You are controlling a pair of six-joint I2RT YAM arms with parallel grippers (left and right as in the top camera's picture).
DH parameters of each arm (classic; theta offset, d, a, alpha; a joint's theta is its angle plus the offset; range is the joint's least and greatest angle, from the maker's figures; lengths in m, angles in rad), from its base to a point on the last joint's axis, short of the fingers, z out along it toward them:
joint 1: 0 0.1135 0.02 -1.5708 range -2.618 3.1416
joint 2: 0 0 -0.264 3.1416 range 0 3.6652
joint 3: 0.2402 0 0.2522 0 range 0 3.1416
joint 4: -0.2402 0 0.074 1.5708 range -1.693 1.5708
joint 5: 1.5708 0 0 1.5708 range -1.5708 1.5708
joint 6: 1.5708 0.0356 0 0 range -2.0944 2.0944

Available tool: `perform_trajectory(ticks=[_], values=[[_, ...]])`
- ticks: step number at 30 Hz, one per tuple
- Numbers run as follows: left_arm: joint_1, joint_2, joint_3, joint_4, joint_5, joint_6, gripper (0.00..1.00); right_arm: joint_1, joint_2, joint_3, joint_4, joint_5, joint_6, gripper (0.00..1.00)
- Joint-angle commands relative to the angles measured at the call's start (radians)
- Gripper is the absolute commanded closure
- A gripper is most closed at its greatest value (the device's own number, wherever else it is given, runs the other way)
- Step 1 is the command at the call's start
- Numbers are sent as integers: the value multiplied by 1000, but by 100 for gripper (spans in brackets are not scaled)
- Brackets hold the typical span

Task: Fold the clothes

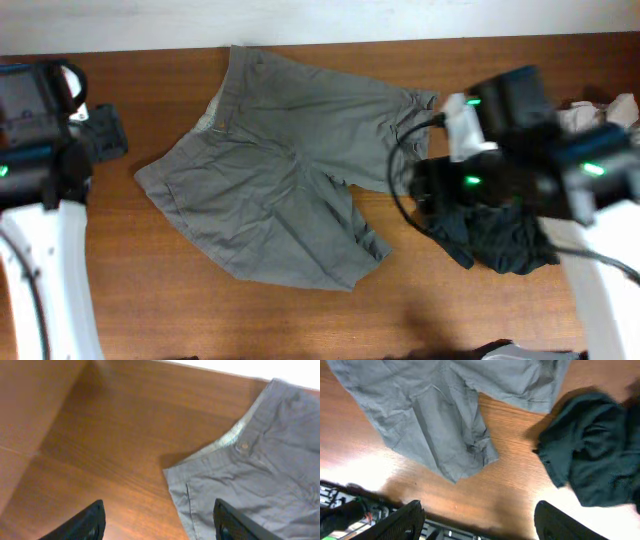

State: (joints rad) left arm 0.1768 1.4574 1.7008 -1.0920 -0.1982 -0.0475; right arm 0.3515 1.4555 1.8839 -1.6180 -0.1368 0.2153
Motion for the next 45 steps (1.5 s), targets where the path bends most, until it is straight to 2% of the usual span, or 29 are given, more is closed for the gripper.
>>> perform_trajectory(ticks=[1, 6, 7, 8, 12, 18, 20, 26, 34, 40, 45], values=[[5, 73, -47, 56, 103, 122, 31, 44, 28, -154, 94, -16, 97, 25], [5, 196, -71, 109, 106, 257, 32, 89, 31, -431, 278, -126, 116, 25], [5, 224, -71, 108, 115, 269, 34, 99, 31, -479, 303, -126, 116, 25], [5, 275, -71, 108, 170, 289, 41, 123, 31, -557, 341, -126, 112, 26], [5, 344, -71, 108, 230, 289, 43, 196, 31, -671, 380, -140, 113, 25], [5, 369, -71, 108, 230, 289, 43, 288, 31, -764, 452, -172, 272, 20], [5, 369, -71, 108, 230, 289, 43, 320, 31, -819, 560, -228, 400, 18], [5, 369, -71, 108, 261, 289, 42, 343, 31, -929, 728, -280, 589, 18], [5, 369, -71, 110, 274, 289, 43, 342, 31, -967, 760, -275, 682, 16], [5, 369, -71, 111, 300, 289, 43, 342, 35, -1072, 929, -293, 784, 15], [5, 369, -71, 111, 301, 288, 43, 342, 35, -1135, 1050, -327, 796, 17]])
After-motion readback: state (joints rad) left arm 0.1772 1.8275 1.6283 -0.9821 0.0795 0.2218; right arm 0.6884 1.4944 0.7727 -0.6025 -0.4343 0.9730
